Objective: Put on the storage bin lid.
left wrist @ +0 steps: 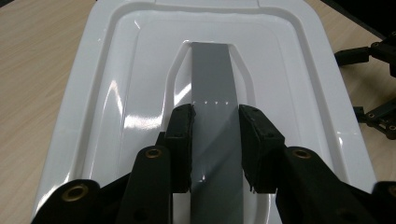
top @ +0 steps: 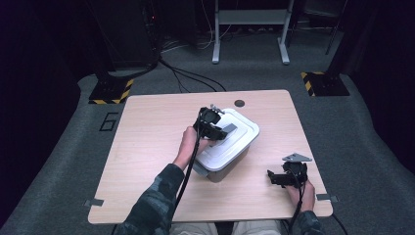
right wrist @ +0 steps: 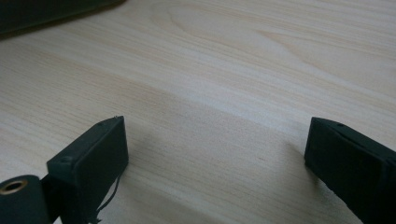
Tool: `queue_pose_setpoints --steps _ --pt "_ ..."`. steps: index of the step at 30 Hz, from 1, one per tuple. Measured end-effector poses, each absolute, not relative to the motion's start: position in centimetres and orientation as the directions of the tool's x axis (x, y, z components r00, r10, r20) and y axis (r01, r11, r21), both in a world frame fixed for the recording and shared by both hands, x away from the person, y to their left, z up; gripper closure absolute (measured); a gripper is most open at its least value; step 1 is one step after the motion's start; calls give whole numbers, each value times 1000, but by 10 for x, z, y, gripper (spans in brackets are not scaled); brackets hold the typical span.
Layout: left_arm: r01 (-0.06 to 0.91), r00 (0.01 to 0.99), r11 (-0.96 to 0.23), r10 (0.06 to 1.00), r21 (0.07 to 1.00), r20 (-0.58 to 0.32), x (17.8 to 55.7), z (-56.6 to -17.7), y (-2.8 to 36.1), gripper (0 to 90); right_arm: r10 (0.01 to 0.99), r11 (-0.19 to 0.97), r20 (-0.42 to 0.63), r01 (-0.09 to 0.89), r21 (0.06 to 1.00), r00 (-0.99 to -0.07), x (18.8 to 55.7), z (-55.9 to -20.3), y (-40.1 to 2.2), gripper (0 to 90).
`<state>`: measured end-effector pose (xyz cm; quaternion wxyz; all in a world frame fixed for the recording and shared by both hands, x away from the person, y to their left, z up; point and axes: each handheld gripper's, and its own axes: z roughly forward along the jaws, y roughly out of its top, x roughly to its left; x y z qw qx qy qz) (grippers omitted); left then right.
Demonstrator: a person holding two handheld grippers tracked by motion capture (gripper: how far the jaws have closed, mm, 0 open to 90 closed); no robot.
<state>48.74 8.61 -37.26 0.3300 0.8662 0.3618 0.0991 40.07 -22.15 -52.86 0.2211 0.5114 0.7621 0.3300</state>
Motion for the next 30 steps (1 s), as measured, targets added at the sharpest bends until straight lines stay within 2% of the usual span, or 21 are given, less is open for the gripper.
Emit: queue_pose_setpoints --steps 18,24,30 --pt "567 708 -535 705 627 -39 483 -372 88 661 926 258 0 633 730 -377 401 -529 -221 59" --pt "579 694 -511 718 635 -54 482 -374 87 661 926 258 0 633 730 -378 401 -529 -221 60" --pt "558 705 -554 709 618 -1 479 -375 81 649 925 258 1 632 731 -379 401 -529 -221 62"
